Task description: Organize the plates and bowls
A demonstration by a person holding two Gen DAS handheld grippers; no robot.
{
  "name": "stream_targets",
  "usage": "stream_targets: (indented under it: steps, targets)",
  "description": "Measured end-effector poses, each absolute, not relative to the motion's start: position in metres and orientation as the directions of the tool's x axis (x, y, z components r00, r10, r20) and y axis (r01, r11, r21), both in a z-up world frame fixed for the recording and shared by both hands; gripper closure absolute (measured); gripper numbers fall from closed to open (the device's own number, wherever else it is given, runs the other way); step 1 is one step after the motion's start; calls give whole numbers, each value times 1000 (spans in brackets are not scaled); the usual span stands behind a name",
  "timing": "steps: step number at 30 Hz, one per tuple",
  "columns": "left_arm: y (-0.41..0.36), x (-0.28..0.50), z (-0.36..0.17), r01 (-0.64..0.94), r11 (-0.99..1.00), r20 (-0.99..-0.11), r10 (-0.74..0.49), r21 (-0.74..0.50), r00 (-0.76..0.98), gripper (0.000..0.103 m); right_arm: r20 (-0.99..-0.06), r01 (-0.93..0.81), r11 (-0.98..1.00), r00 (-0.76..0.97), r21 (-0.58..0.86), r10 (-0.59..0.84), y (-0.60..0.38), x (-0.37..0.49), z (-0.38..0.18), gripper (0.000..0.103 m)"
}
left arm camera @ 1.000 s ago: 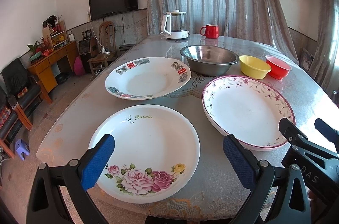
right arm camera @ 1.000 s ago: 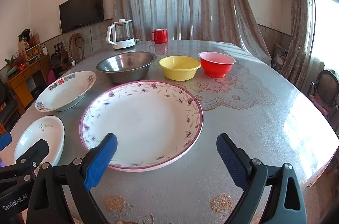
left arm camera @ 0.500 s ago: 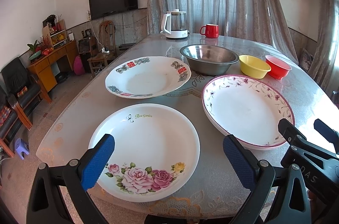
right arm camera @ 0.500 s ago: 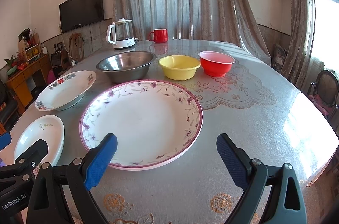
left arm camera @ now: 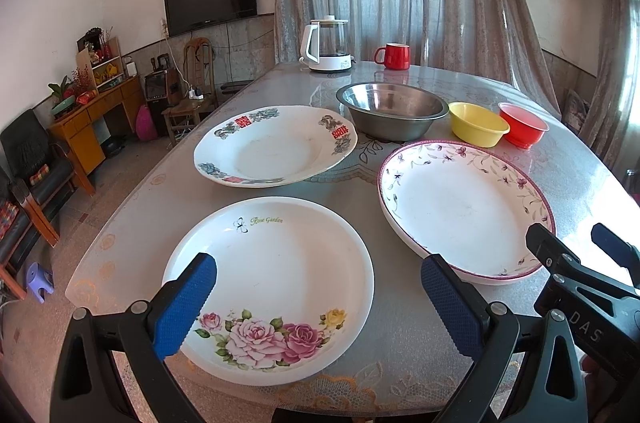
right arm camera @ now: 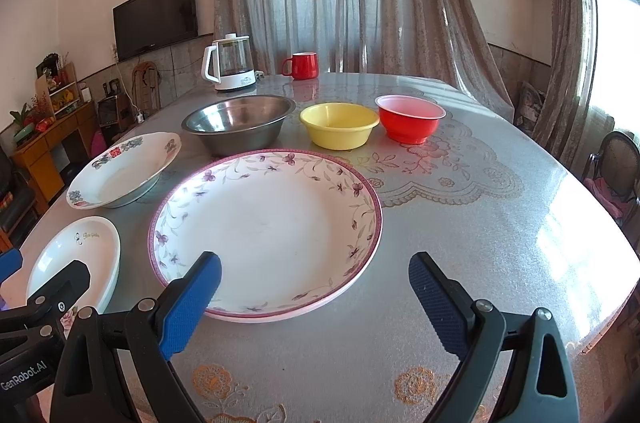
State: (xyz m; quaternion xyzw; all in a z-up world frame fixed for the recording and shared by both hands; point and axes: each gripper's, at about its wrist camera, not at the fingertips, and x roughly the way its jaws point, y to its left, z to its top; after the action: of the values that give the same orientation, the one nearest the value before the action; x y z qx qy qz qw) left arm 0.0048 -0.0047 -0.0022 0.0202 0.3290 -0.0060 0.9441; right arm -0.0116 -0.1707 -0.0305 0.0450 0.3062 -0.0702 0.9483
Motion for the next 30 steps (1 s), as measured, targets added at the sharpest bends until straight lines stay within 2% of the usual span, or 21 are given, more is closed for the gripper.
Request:
stream_targets:
  steps: [4,10,13,15,17,19,21,23,29,30]
  targets:
    - [-6,11,-2,114,993,-636,-105,-28,764,0,-598,160,985,797,68,-88,-183,-7,-31,6]
    - [-9,29,9,183,979,-650,-200,-94,733,0,-630,159,973,777,170,-17,-218,3,-33,7]
    - [-11,42,12,228,964,-658,-263,-141,706,2,-640,151,960,768,235,36,-235,7,-34,15]
    - [-13,52,11,242,958,-681,-282,-157,675,11,-651,155,947,755,282,71,-245,12,-37,27]
    - [-15,61,9,253,956,-698,-283,-150,658,16,-663,158,929,740,334,113,-255,17,-42,33]
    - [-19,70,6,283,944,-720,-316,-171,618,28,-672,146,919,725,366,152,-260,23,-46,40]
    - [-22,80,1,304,932,-746,-344,-197,570,49,-683,143,916,710,375,169,-263,30,-51,56]
    - [-26,86,-4,313,929,-760,-347,-197,550,57,-699,146,912,692,382,182,-264,36,-57,70]
    - [-30,110,-15,284,936,-792,-331,-207,513,58,-713,127,916,670,381,204,-261,49,-66,73]
    - [-30,116,-17,276,940,-799,-321,-202,508,64,-717,128,914,666,385,208,-262,51,-68,73]
